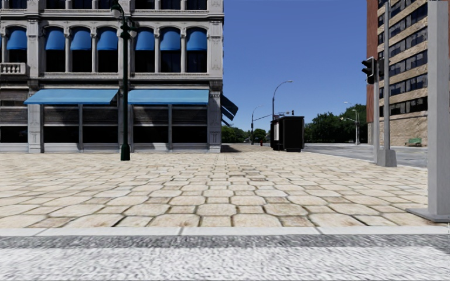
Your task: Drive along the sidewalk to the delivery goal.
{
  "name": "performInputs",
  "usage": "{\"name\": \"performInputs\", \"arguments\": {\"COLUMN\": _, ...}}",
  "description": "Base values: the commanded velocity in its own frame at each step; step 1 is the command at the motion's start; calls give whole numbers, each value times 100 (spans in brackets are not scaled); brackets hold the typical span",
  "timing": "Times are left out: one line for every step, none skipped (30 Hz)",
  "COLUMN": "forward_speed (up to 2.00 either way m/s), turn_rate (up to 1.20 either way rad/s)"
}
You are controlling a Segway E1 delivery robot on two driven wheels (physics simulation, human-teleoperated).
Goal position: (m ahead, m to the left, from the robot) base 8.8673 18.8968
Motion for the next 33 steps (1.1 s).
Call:
{"name": "performInputs", "arguments": {"forward_speed": 200, "turn_rate": 0}}
{"name": "performInputs", "arguments": {"forward_speed": 200, "turn_rate": 0}}
{"name": "performInputs", "arguments": {"forward_speed": 200, "turn_rate": 0}}
{"name": "performInputs", "arguments": {"forward_speed": 200, "turn_rate": 0}}
{"name": "performInputs", "arguments": {"forward_speed": 200, "turn_rate": 0}}
{"name": "performInputs", "arguments": {"forward_speed": 200, "turn_rate": 0}}
{"name": "performInputs", "arguments": {"forward_speed": 200, "turn_rate": 0}}
{"name": "performInputs", "arguments": {"forward_speed": 200, "turn_rate": 0}}
{"name": "performInputs", "arguments": {"forward_speed": 200, "turn_rate": 0}}
{"name": "performInputs", "arguments": {"forward_speed": 200, "turn_rate": 0}}
{"name": "performInputs", "arguments": {"forward_speed": 200, "turn_rate": 0}}
{"name": "performInputs", "arguments": {"forward_speed": 200, "turn_rate": 0}}
{"name": "performInputs", "arguments": {"forward_speed": 200, "turn_rate": 0}}
{"name": "performInputs", "arguments": {"forward_speed": 200, "turn_rate": 0}}
{"name": "performInputs", "arguments": {"forward_speed": 200, "turn_rate": 0}}
{"name": "performInputs", "arguments": {"forward_speed": 200, "turn_rate": 0}}
{"name": "performInputs", "arguments": {"forward_speed": 200, "turn_rate": 0}}
{"name": "performInputs", "arguments": {"forward_speed": 200, "turn_rate": 0}}
{"name": "performInputs", "arguments": {"forward_speed": 200, "turn_rate": 0}}
{"name": "performInputs", "arguments": {"forward_speed": 200, "turn_rate": 0}}
{"name": "performInputs", "arguments": {"forward_speed": 200, "turn_rate": 0}}
{"name": "performInputs", "arguments": {"forward_speed": 200, "turn_rate": 0}}
{"name": "performInputs", "arguments": {"forward_speed": 200, "turn_rate": 0}}
{"name": "performInputs", "arguments": {"forward_speed": 200, "turn_rate": 0}}
{"name": "performInputs", "arguments": {"forward_speed": 200, "turn_rate": 0}}
{"name": "performInputs", "arguments": {"forward_speed": 200, "turn_rate": 0}}
{"name": "performInputs", "arguments": {"forward_speed": 200, "turn_rate": 0}}
{"name": "performInputs", "arguments": {"forward_speed": 200, "turn_rate": 0}}
{"name": "performInputs", "arguments": {"forward_speed": 200, "turn_rate": 0}}
{"name": "performInputs", "arguments": {"forward_speed": 200, "turn_rate": 0}}
{"name": "performInputs", "arguments": {"forward_speed": 200, "turn_rate": 0}}
{"name": "performInputs", "arguments": {"forward_speed": 200, "turn_rate": 0}}
{"name": "performInputs", "arguments": {"forward_speed": 200, "turn_rate": 0}}
